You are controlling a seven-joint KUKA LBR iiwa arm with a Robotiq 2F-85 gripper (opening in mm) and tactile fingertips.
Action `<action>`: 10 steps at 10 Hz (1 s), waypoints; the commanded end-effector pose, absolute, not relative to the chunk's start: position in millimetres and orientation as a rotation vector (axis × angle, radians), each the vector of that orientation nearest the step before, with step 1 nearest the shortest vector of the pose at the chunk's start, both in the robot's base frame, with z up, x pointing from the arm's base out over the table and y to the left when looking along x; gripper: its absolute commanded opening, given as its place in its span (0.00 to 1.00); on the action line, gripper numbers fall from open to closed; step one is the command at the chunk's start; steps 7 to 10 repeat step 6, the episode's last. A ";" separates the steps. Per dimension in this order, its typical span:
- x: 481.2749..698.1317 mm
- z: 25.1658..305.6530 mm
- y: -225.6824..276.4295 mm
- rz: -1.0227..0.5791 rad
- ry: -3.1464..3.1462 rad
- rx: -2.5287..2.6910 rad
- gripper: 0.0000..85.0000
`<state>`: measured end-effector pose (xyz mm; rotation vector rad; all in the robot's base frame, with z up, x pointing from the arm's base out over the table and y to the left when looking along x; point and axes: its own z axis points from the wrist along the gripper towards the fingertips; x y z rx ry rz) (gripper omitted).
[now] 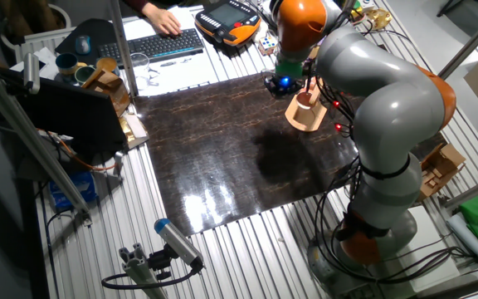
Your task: Put the cup on the cup rack
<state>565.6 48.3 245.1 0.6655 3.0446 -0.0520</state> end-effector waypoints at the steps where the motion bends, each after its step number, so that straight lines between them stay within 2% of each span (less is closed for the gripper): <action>1: 565.1 245.8 47.8 -0.049 3.070 0.536 0.01; 10: 563.6 246.0 46.5 -0.040 3.075 0.525 0.01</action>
